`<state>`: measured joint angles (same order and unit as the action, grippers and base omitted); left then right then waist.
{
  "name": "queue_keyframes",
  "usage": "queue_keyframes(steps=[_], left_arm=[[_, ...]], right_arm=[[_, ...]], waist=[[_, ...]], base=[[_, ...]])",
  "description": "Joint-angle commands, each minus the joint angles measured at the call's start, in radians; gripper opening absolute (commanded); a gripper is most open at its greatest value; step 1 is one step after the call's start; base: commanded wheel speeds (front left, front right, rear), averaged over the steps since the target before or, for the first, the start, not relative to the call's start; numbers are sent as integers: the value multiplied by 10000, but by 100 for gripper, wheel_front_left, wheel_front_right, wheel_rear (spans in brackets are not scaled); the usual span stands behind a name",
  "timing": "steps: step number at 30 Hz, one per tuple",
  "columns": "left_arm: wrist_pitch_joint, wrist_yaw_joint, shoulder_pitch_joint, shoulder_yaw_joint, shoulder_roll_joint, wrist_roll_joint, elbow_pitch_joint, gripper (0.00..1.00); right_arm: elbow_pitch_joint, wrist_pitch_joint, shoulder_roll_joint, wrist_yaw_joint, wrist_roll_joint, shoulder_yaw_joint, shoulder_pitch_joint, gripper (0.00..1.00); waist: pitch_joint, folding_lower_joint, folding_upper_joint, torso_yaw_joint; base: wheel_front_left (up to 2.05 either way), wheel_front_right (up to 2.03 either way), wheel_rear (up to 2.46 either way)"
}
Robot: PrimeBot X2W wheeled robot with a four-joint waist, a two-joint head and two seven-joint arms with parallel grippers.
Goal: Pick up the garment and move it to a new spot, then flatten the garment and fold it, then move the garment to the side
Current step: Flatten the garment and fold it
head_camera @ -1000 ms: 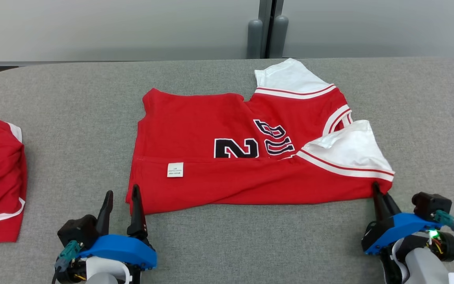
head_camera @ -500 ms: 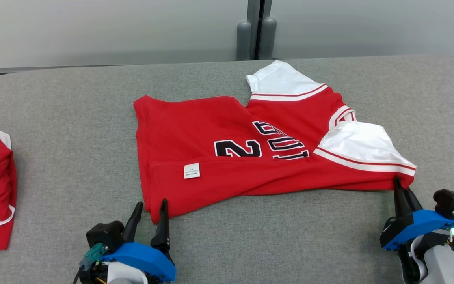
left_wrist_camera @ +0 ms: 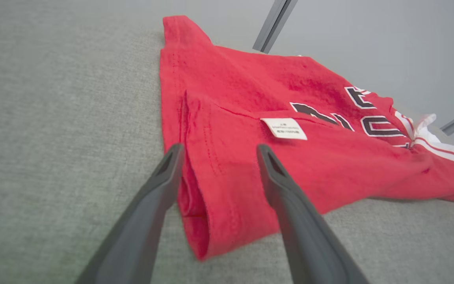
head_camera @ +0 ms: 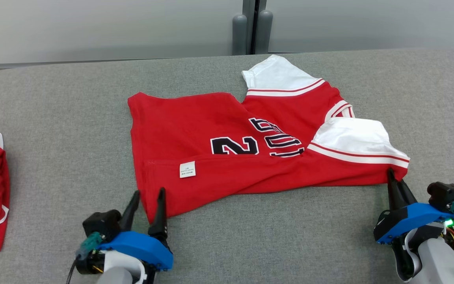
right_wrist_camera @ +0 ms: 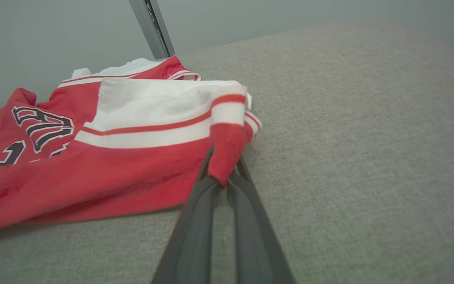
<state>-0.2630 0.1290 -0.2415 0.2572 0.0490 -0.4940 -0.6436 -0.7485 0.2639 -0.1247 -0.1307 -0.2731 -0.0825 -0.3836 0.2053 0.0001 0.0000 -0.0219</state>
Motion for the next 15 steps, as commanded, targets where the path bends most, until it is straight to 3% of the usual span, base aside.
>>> queue_keyframes(steps=[1, 13, 14, 15], left_arm=[[-25, 25, -110, -245, 17, 235, 186, 100], [7, 27, -363, 457, 9, -180, -1003, 100], [16, 27, -411, 534, 4, -240, -1084, 49], [27, 27, -447, 582, 1, -273, -1123, 7]], right_arm=[[66, 6, -25, -1, -12, -15, -73, 0], [-39, 8, 31, -1, -45, 165, -188, 0], [-38, 8, 29, -1, -58, 180, -210, 0], [-33, 8, 23, -1, -73, 184, -217, 0]], waist=[[19, -1, 0, -2], [156, -1, 0, -71], [158, -1, 0, -76], [156, -1, 0, -74]], base=[[0, 0, 0], [0, 0, 0], [0, 0, 0], [0, 0, 0]])
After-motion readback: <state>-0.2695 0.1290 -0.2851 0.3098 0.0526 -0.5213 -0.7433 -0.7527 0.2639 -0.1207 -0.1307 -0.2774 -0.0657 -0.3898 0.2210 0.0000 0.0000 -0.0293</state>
